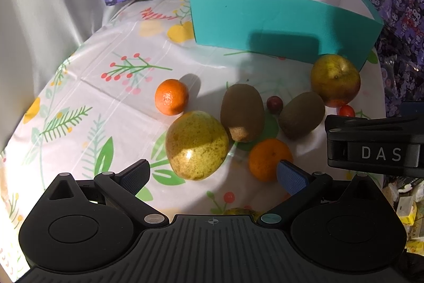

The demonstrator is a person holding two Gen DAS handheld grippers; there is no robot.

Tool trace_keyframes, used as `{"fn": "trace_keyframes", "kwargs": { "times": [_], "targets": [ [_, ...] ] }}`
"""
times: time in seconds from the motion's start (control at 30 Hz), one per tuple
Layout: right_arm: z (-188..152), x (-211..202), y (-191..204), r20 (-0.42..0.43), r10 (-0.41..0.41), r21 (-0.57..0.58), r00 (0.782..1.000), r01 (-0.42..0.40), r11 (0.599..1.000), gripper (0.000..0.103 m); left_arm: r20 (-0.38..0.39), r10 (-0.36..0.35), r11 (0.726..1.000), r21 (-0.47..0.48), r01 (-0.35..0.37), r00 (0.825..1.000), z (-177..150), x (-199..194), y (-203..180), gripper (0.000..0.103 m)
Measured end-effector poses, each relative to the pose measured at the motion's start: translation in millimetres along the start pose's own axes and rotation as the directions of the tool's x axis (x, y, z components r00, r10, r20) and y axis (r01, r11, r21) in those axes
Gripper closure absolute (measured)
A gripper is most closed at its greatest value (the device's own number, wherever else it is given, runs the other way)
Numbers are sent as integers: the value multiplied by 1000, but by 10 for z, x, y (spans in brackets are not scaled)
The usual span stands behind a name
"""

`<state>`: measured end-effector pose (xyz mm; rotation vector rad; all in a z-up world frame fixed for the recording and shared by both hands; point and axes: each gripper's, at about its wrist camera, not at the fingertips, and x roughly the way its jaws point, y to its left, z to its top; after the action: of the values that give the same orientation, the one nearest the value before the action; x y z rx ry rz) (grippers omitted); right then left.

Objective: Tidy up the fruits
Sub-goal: 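Grasp the yellow-green pear with the left gripper while the right gripper grasps the golden apple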

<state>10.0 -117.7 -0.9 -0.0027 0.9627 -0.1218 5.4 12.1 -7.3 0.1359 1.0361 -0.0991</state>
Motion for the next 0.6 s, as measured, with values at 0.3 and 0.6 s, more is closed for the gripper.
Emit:
{"fn": "trace_keyframes", "kwargs": {
  "times": [0.3,0.6],
  "targets": [
    [10,-6,-8,25,25,-13,999,-25,1000,0,33,6,1000,-28,-5,999,-12,0,98,0],
    [-11,-42,-63,103,126,-48,987,-121,991,0,64,-35,997,-60,39,997,-27,36,282,0]
  ]
}}
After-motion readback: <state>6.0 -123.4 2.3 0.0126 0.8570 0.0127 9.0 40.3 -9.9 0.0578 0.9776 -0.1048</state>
